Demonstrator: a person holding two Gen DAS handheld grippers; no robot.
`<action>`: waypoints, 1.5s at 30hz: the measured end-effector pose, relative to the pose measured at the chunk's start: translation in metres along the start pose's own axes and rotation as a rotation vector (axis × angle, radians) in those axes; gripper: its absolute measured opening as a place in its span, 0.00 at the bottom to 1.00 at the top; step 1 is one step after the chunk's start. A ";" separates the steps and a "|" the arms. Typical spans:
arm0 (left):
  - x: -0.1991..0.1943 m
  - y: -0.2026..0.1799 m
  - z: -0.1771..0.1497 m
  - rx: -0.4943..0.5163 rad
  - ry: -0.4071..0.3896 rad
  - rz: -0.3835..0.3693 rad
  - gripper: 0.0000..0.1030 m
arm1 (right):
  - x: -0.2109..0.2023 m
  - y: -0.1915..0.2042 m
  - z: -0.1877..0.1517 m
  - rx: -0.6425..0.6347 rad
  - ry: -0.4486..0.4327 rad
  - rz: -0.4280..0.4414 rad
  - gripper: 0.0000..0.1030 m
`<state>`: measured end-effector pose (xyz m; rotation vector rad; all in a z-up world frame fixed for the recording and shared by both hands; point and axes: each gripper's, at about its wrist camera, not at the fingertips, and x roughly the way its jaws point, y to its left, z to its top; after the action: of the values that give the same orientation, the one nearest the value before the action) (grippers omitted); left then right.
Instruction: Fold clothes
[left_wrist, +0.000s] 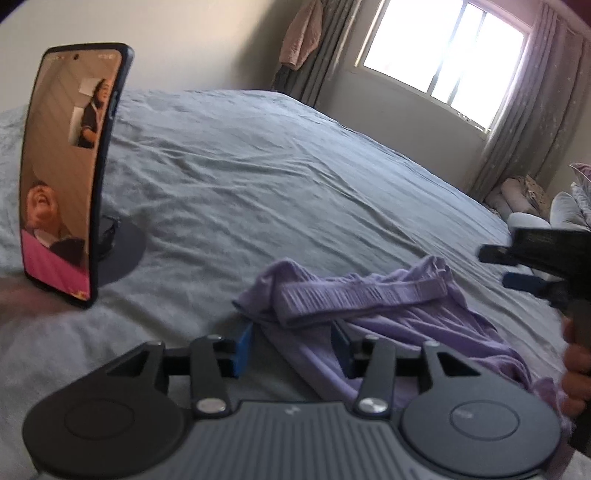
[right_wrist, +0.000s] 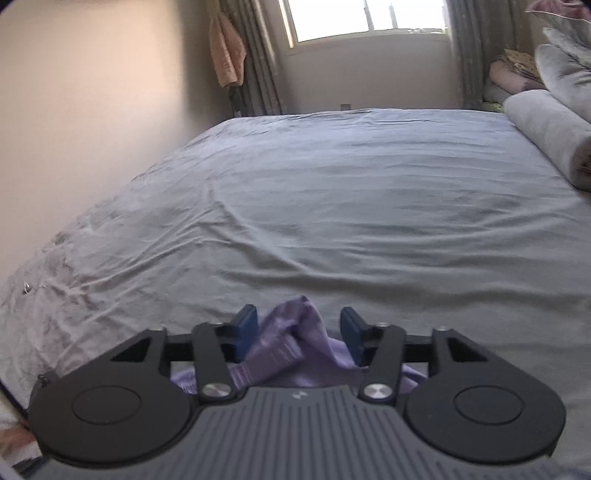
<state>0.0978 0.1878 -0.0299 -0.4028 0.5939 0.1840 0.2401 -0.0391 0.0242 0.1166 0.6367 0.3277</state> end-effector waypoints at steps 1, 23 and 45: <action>0.000 -0.002 -0.001 0.002 0.010 -0.014 0.46 | -0.009 -0.006 -0.001 0.006 0.002 -0.003 0.53; -0.009 -0.034 -0.029 -0.030 0.173 -0.177 0.42 | -0.111 -0.075 -0.123 0.423 0.157 0.131 0.53; -0.019 -0.023 -0.018 0.050 0.086 -0.051 0.34 | -0.204 -0.092 -0.120 0.312 -0.022 -0.146 0.17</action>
<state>0.0796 0.1582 -0.0257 -0.3782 0.6708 0.1037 0.0379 -0.1933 0.0241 0.3699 0.6678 0.0837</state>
